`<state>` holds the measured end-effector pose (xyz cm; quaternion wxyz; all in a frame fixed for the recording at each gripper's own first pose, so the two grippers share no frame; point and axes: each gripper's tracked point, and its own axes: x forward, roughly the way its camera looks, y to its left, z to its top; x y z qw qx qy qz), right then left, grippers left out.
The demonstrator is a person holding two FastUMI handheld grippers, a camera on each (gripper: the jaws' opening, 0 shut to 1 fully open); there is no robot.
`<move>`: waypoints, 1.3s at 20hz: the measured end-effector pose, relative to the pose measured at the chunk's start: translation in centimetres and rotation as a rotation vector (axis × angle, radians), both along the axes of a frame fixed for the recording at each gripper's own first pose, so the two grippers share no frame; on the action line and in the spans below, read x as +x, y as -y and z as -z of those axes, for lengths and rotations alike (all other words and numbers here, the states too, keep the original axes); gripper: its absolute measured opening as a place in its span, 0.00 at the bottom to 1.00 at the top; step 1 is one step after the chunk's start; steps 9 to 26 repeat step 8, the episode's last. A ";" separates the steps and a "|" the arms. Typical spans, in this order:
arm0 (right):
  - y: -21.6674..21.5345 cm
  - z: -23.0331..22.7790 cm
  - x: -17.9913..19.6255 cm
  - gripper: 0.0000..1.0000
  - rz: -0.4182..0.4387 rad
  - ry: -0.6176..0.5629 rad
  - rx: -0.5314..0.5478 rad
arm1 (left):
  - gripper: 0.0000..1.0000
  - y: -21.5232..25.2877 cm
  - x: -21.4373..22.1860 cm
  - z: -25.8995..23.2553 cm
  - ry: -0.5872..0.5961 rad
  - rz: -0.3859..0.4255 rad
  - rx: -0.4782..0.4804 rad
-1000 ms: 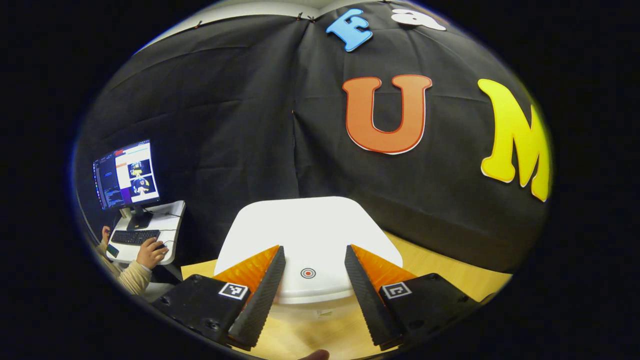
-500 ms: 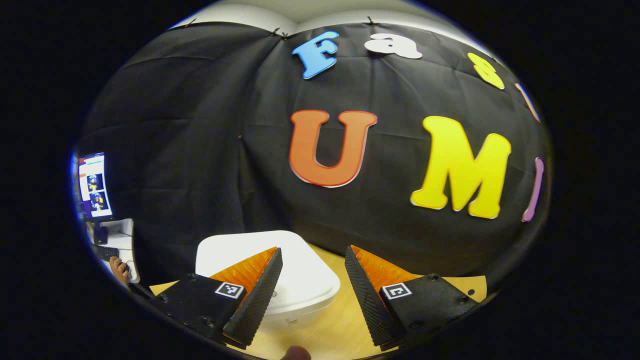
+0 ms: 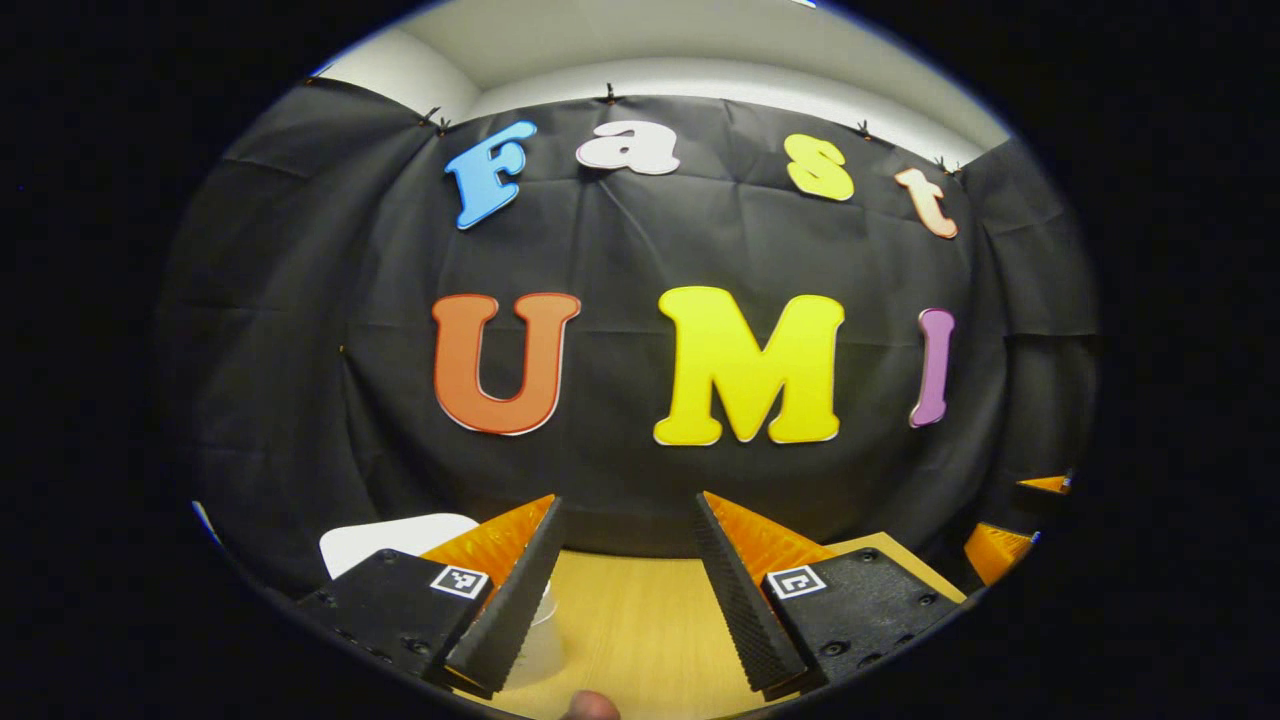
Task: Press the lid of the desktop garbage bin to open it, pick up the crumpled paper on the desktop and throw it into the bin, then pick up the pop can on the desktop and drop it into the bin, and finally close the garbage bin lid.
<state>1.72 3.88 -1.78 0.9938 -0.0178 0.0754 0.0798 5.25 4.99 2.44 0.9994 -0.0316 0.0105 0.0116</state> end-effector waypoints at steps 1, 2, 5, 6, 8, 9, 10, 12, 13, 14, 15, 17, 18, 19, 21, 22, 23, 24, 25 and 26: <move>0.2 -0.3 -0.1 0.90 0.016 0.005 0.003 | 0.86 0.9 -0.5 0.1 0.008 0.022 -0.003; 0.3 -0.5 -0.2 0.92 0.027 0.009 0.007 | 0.86 1.5 -0.9 0.0 0.019 0.041 -0.002; 0.5 -1.2 -0.5 0.92 0.055 0.027 0.013 | 0.86 2.9 -1.7 0.0 0.043 0.065 -0.001; 0.4 -1.3 -0.6 0.90 0.062 0.031 0.018 | 0.86 3.0 -1.9 0.0 0.049 0.066 0.004; 0.2 -1.6 -0.7 0.92 0.069 0.041 0.032 | 0.85 3.3 -2.4 0.1 0.050 0.069 0.015; 0.2 -1.6 -0.7 0.92 0.069 0.041 0.032 | 0.85 3.3 -2.4 0.1 0.050 0.069 0.015; 0.2 -1.6 -0.7 0.92 0.069 0.041 0.032 | 0.85 3.3 -2.4 0.1 0.050 0.069 0.015; 0.2 -1.6 -0.7 0.92 0.069 0.041 0.032 | 0.85 3.3 -2.4 0.1 0.050 0.069 0.015; 0.2 -1.6 -0.7 0.92 0.069 0.041 0.032 | 0.85 3.3 -2.4 0.1 0.050 0.069 0.015; 0.2 -1.6 -0.7 0.92 0.069 0.041 0.032 | 0.85 3.3 -2.4 0.1 0.050 0.069 0.015; 0.2 -1.6 -0.7 0.92 0.069 0.041 0.032 | 0.85 3.3 -2.4 0.1 0.050 0.069 0.015; 0.2 -1.6 -0.7 0.92 0.069 0.041 0.032 | 0.85 3.3 -2.4 0.1 0.050 0.069 0.015; 0.2 -1.6 -0.7 0.92 0.069 0.041 0.032 | 0.85 3.3 -2.4 0.1 0.050 0.069 0.015; 0.2 -1.6 -0.7 0.92 0.069 0.041 0.032 | 0.85 3.3 -2.4 0.1 0.050 0.069 0.015; 0.2 -1.6 -0.7 0.92 0.069 0.041 0.032 | 0.85 3.3 -2.4 0.1 0.050 0.069 0.015; 0.2 -1.6 -0.7 0.92 0.069 0.041 0.032 | 0.85 3.3 -2.4 0.1 0.050 0.069 0.015; 0.2 -1.6 -0.7 0.92 0.069 0.041 0.032 | 0.85 3.3 -2.4 0.1 0.050 0.069 0.015; 0.2 -1.6 -0.7 0.92 0.069 0.041 0.032 | 0.85 3.3 -2.4 0.1 0.050 0.069 0.015; 0.2 -1.6 -0.7 0.92 0.069 0.041 0.032 | 0.85 3.3 -2.4 0.1 0.050 0.069 0.015; 0.2 -1.6 -0.7 0.92 0.069 0.041 0.032 | 0.85 3.3 -2.4 0.1 0.050 0.069 0.015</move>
